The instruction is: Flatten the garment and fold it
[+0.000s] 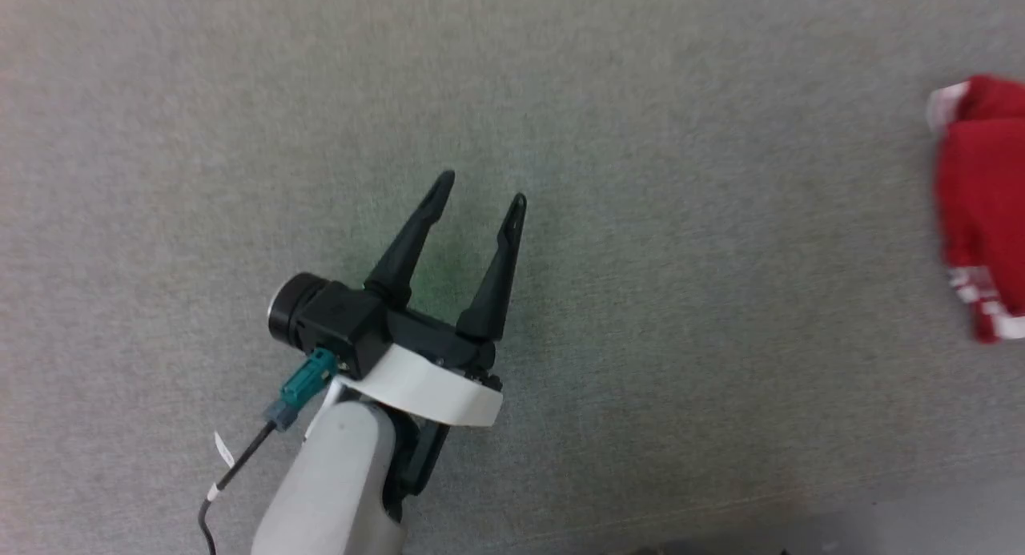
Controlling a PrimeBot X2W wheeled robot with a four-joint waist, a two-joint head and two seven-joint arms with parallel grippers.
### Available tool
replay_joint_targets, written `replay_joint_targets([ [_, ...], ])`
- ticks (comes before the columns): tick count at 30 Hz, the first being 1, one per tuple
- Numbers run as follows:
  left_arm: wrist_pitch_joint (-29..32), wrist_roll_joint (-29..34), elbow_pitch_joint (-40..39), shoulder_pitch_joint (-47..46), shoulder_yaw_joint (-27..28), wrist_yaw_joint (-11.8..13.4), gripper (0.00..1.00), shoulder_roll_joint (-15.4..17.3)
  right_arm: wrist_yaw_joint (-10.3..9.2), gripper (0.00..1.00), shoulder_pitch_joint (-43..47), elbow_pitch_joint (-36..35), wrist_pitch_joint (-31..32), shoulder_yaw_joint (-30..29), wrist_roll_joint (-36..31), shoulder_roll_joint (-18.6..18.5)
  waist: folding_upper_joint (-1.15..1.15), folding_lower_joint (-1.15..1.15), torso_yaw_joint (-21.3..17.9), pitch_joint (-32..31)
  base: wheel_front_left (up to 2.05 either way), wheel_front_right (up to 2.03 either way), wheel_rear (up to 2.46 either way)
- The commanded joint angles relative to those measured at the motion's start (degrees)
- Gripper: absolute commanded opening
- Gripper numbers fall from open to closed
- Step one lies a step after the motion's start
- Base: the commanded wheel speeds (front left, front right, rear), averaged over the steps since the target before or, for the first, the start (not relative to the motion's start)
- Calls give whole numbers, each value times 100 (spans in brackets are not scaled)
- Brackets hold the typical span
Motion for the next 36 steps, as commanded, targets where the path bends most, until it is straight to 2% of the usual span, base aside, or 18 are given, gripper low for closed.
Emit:
replay_joint_targets([
  [1,-26,50,-46,-98,24,-38,100,1,-13,0,-97,107,-101,-107,-93,-42,0,-2,129,555,0,0,0],
  [4,-26,68,-138,-178,76,-41,100,2,-13,0,-68,353,-198,-198,-667,-241,0,-2,227,746,0,0,0],
  [12,-26,94,-184,-281,122,-45,100,26,-13,0,-264,840,-529,-924,-1023,22,0,-2,390,1010,0,0,0],
  [13,-26,88,-172,-286,116,-45,100,28,-13,38,-292,907,-583,-1016,-1073,49,0,-2,404,997,0,0,0],
  [14,-26,81,-153,-285,113,-45,100,30,-13,100,-326,976,-629,-1127,-1106,87,0,-2,413,967,0,0,0],
  [18,-26,45,-83,-221,155,-45,100,27,-13,100,-434,1107,-781,-1412,-1279,257,0,-2,393,706,0,0,0],
  [21,-26,61,2,-92,211,-45,100,24,-13,100,-506,1034,-877,-1350,-1518,306,0,-2,334,325,0,0,0],
  [26,-26,16,65,272,430,-46,100,17,-13,100,-801,648,-995,-1281,-1551,754,0,-2,182,-440,0,0,0],
  [33,-26,-54,125,786,894,-36,100,12,-13,100,-738,-90,-1053,-1087,-1113,1372,0,-2,236,-1425,0,0,0],
  [36,-26,51,263,959,976,2,100,39,-13,100,-557,-534,-1053,-1119,-725,1639,0,-2,320,-1705,0,0,0],
])
